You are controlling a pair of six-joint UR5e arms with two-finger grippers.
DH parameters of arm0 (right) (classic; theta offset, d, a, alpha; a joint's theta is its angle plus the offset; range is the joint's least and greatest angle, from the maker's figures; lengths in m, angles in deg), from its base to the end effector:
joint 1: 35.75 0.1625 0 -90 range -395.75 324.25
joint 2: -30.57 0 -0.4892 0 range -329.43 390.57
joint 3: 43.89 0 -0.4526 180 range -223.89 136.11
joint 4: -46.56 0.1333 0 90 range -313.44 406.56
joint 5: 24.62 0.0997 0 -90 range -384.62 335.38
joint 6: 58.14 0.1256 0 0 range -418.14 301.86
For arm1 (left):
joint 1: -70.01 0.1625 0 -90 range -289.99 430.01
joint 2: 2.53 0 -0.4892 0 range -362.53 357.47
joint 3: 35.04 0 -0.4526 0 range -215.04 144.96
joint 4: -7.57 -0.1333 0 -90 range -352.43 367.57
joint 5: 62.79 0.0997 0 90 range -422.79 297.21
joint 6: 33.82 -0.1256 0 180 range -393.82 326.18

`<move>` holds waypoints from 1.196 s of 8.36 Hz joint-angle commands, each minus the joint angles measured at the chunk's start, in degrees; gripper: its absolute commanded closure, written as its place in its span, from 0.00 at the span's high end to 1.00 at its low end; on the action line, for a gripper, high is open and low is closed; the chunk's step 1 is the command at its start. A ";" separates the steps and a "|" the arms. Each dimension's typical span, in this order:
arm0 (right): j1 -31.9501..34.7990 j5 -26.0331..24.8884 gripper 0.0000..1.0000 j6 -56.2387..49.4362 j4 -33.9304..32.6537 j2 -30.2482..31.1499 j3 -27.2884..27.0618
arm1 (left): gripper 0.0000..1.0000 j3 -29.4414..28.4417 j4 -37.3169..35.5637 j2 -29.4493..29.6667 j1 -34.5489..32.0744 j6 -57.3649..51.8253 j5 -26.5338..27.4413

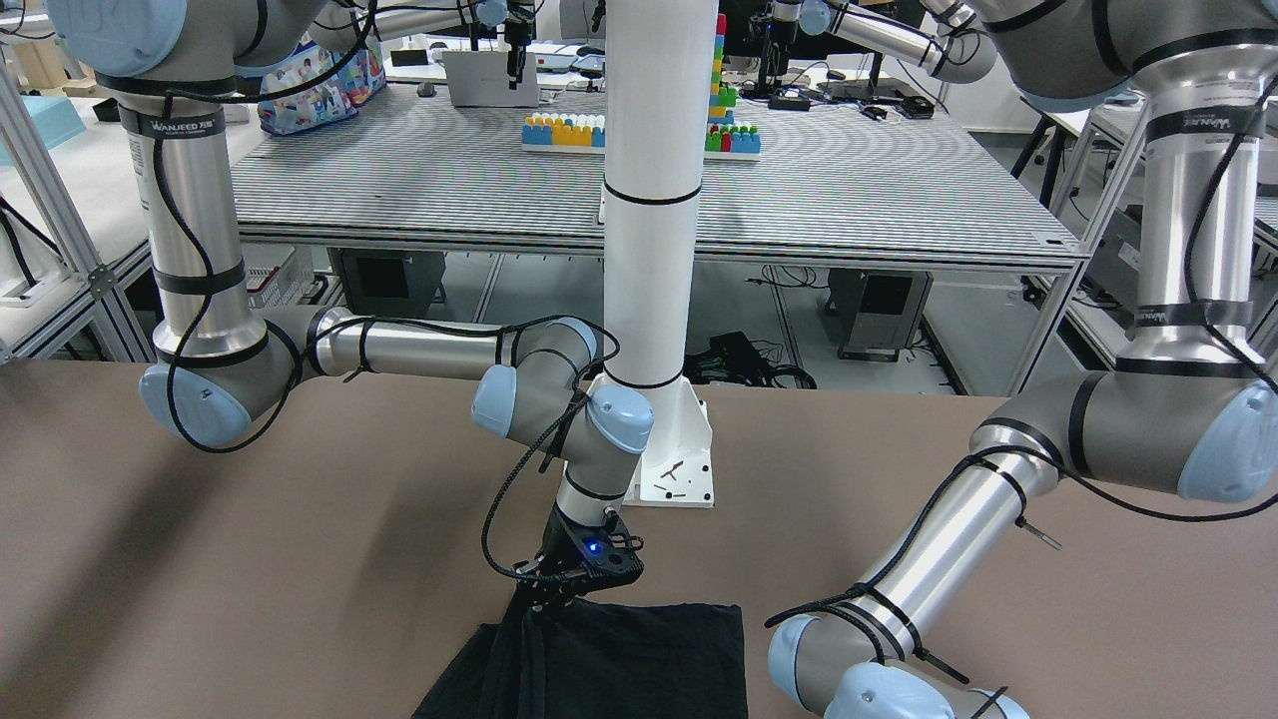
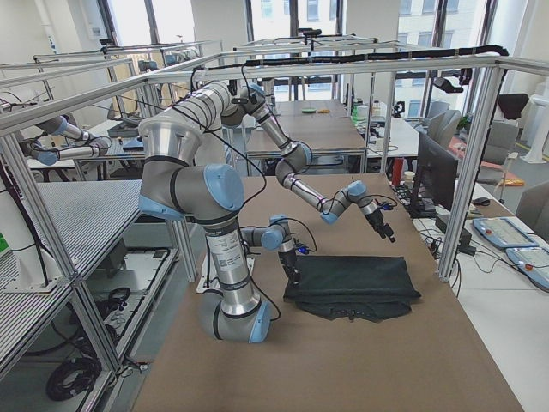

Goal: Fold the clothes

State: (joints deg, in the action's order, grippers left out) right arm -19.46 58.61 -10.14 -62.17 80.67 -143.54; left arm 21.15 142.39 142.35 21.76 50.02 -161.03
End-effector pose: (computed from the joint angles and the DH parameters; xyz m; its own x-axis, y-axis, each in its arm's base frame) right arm -0.6850 -0.3545 0.2494 0.8378 -0.4474 0.3130 0.3015 0.8569 0.4181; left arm 0.5643 -0.8054 0.2410 0.3403 -0.2218 -0.9138 0.6183 0.7849 0.0397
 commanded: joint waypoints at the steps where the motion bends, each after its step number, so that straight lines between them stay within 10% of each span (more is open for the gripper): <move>1: 0.33 0.00 0.32 -0.36 0.09 0.08 1.12 | 1.00 0.06 0.09 -0.29 0.00 0.00 0.06; 2: 0.32 0.00 0.27 -0.01 0.10 0.08 1.21 | 1.00 0.32 0.09 -0.90 0.09 0.00 0.15; 3: 0.32 0.09 0.01 0.17 0.10 -0.01 0.87 | 1.00 1.28 0.09 -1.87 0.09 -0.09 0.41; 7: 2.96 0.79 0.00 -1.23 0.01 3.21 -3.68 | 1.00 2.08 0.17 -2.84 0.35 -0.09 0.41; 10: 2.53 2.02 0.00 4.49 0.01 20.41 -18.96 | 1.00 2.16 0.17 -2.93 0.35 -0.09 1.11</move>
State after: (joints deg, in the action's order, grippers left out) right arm -16.24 59.92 -12.55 -62.18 90.49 -153.85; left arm 23.21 142.56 139.55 22.10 49.94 -160.54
